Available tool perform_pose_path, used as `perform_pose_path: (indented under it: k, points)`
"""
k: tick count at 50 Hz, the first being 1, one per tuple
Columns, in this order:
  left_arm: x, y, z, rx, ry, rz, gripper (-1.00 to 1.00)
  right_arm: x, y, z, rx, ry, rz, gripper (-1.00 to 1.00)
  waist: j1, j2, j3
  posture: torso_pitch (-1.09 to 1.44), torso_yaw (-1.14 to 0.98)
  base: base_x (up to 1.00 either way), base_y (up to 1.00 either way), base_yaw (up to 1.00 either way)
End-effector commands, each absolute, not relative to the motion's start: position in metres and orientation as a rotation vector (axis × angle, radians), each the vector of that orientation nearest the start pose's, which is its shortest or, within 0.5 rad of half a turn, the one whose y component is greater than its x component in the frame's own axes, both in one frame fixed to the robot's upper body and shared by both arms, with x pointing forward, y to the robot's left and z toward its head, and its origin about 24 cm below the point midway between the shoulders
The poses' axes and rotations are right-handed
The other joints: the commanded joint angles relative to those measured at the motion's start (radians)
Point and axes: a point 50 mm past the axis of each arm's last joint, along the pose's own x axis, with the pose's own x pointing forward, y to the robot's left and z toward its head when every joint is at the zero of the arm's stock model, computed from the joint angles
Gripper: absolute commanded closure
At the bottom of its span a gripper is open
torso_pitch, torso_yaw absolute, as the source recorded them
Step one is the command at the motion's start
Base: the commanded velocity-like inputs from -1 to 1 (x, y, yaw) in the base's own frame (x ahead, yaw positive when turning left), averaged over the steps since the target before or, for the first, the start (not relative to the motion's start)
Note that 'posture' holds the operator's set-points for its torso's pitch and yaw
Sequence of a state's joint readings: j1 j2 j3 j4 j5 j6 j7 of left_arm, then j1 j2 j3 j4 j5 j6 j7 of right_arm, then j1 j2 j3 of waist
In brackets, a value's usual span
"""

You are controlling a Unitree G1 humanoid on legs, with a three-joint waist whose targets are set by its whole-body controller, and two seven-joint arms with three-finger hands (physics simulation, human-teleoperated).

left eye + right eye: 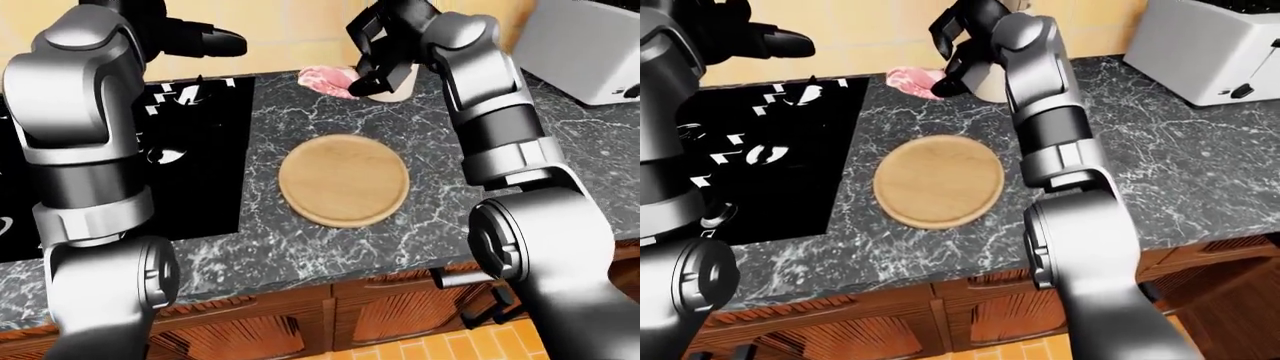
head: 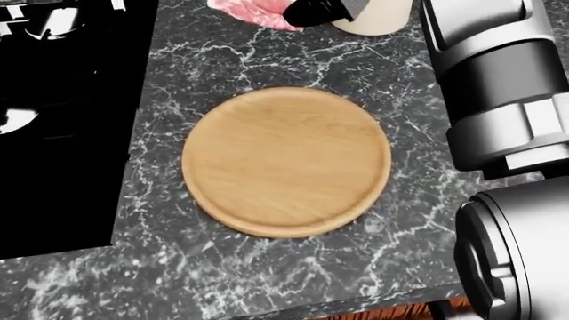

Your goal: Pick the pork loin from the pan and place it on the plate.

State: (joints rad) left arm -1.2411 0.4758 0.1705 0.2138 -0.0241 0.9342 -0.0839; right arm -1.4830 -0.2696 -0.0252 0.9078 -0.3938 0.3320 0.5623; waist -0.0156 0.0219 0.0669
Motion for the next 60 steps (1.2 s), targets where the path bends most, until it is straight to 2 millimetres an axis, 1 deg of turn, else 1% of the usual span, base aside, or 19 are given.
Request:
perform_pose_path:
  k: [1, 6, 11, 16, 21, 32, 35, 36, 37, 38, 43, 46, 51, 60]
  points:
    - [0.35, 0.207, 0.367, 0.188, -0.229, 0.135, -1.0, 0.405, -0.105, 0.351, -0.673, -0.19, 0.398, 1.0, 0.0, 0.002, -0.035, 0.0, 0.0, 0.0, 0.0, 0.0]
    - [0.348, 0.206, 0.364, 0.187, -0.227, 0.134, -1.0, 0.404, -0.102, 0.344, -0.691, -0.172, 0.428, 1.0, -0.001, 0.003, -0.036, 0.0, 0.0, 0.0, 0.0, 0.0]
    - [0.344, 0.205, 0.366, 0.186, -0.232, 0.133, -1.0, 0.402, -0.104, 0.342, -0.7, -0.16, 0.442, 1.0, -0.001, 0.002, -0.035, 0.0, 0.0, 0.0, 0.0, 0.0]
    - [0.343, 0.205, 0.366, 0.189, -0.232, 0.135, -1.0, 0.399, -0.104, 0.334, -0.714, -0.142, 0.464, 1.0, 0.0, 0.002, -0.035, 0.0, 0.0, 0.0, 0.0, 0.0]
    - [0.341, 0.205, 0.369, 0.187, -0.238, 0.135, -1.0, 0.397, -0.1, 0.339, -0.725, -0.149, 0.476, 1.0, 0.0, 0.003, -0.036, 0.0, 0.0, 0.0, 0.0, 0.0]
    - [0.342, 0.205, 0.367, 0.187, -0.241, 0.134, -1.0, 0.396, -0.098, 0.329, -0.748, -0.128, 0.52, 1.0, 0.0, 0.003, -0.037, 0.0, 0.0, 0.0, 0.0, 0.0]
    - [0.342, 0.205, 0.367, 0.186, -0.241, 0.133, -1.0, 0.392, -0.1, 0.332, -0.755, -0.125, 0.522, 1.0, 0.001, 0.002, -0.038, 0.0, 0.0, 0.0, 0.0, 0.0]
    - [0.344, 0.195, 0.371, 0.144, -0.251, 0.039, -1.0, 0.392, -0.101, 0.332, -0.756, -0.123, 0.523, 1.0, 0.001, 0.002, -0.038, 0.0, 0.0, 0.0, 0.0, 0.0]
    - [0.349, 0.208, 0.373, 0.187, -0.223, 0.111, -1.0, 0.392, -0.101, 0.332, -0.757, -0.123, 0.523, 1.0, 0.001, 0.001, -0.038, 0.0, 0.0, 0.0, 0.0, 0.0]
    - [0.353, 0.209, 0.375, 0.158, -0.248, 0.1, -1.0, 0.392, -0.101, 0.331, -0.756, -0.122, 0.524, 1.0, 0.004, 0.002, -0.038, 0.0, 0.0, 0.0, 0.0, 0.0]
    - [0.345, 0.207, 0.376, 0.184, -0.251, 0.11, -1.0, 0.391, -0.102, 0.329, -0.768, -0.108, 0.526, 1.0, 0.001, 0.002, -0.039, 0.0, 0.0, 0.0, 0.0, 0.0]
    - [0.346, 0.207, 0.375, 0.184, -0.245, 0.111, -1.0, 0.388, -0.104, 0.333, -0.783, -0.101, 0.522, 1.0, 0.001, 0.001, -0.039, 0.0, 0.0, 0.0, 0.0, 0.0]
    - [0.347, 0.208, 0.373, 0.183, -0.241, 0.115, -1.0, 0.386, -0.106, 0.334, -0.801, -0.087, 0.521, 1.0, 0.001, 0.002, -0.039, 0.0, 0.0, 0.0, 0.0, 0.0]
    - [0.346, 0.206, 0.373, 0.184, -0.242, 0.113, -1.0, 0.377, -0.112, 0.338, -0.839, -0.063, 0.518, 1.0, 0.0, 0.001, -0.037, 0.0, 0.0, 0.0, 0.0, 0.0]
